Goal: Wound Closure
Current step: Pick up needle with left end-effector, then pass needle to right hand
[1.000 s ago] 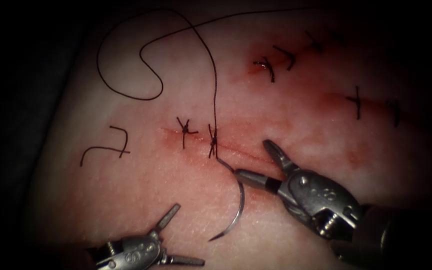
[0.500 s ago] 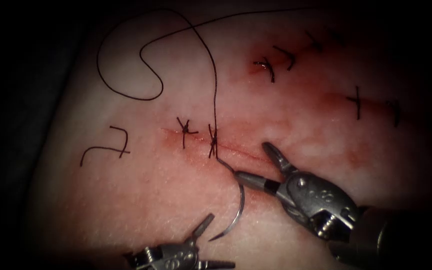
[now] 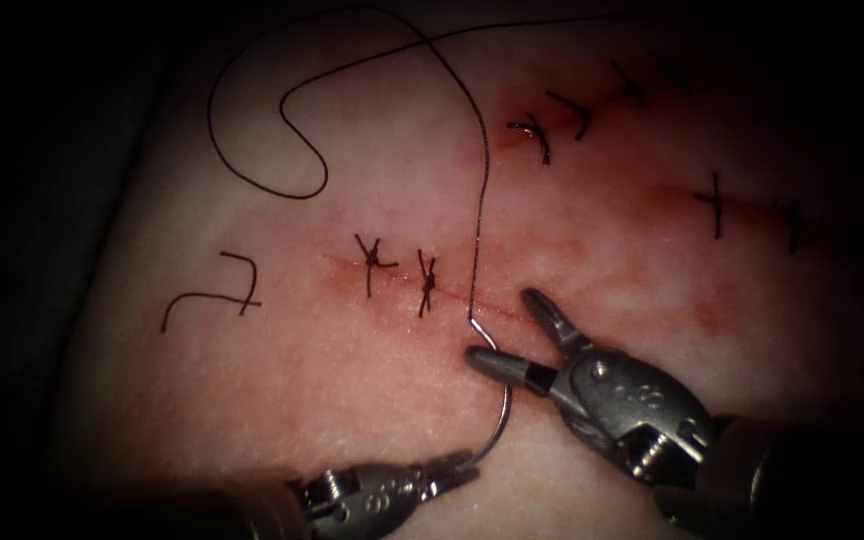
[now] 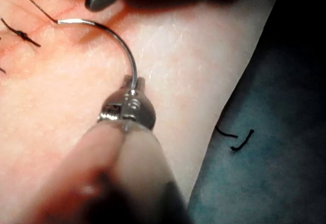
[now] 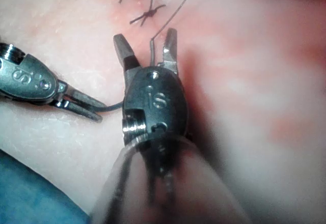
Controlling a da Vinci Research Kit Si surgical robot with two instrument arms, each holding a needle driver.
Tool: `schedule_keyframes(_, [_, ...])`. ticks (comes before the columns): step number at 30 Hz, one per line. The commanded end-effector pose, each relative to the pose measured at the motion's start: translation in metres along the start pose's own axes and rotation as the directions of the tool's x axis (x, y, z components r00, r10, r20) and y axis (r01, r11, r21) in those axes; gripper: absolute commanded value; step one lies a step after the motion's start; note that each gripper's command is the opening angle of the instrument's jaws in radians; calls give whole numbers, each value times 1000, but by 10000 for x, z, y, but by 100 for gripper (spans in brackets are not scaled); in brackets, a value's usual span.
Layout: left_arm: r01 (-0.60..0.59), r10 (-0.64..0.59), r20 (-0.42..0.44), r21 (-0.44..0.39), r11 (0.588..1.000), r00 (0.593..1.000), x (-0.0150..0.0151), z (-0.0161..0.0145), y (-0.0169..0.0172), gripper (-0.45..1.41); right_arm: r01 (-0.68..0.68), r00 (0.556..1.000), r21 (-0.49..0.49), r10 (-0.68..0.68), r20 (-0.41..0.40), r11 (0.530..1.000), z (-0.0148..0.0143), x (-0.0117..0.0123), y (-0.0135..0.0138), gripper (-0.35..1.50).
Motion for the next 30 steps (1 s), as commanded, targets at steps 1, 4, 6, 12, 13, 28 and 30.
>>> schedule_keyframes(1, [5,-5,-2,-12,1000,1000,-2,2,-1,-45,0,1000,4,0,1,1000,3,-7,-4,113])
schedule_keyframes(4, [14,-13,-13,23,1000,1000,2,-10,-19,-45,3,1000,12,-3,9,1000,-2,-8,-2,115])
schedule_keyframes(6, [-26,26,1,85,996,1000,5,-18,-28,-45,9,999,3,-9,36,1000,-5,-9,-5,122])
schedule_keyframes(12, [-153,136,82,244,958,987,23,-22,-23,-45,-92,990,3,91,112,996,-11,-1,-19,113])
schedule_keyframes(13, [-177,157,95,258,950,983,27,-21,-22,-45,-106,988,0,105,114,994,-11,1,-20,112])
schedule_keyframes(28, [-396,253,318,558,729,914,37,-18,-21,-45,-174,965,-117,193,178,978,14,22,-40,76])
schedule_keyframes(30, [-410,263,326,558,722,908,37,-18,-19,-45,-171,964,-136,194,180,976,17,25,-41,83])
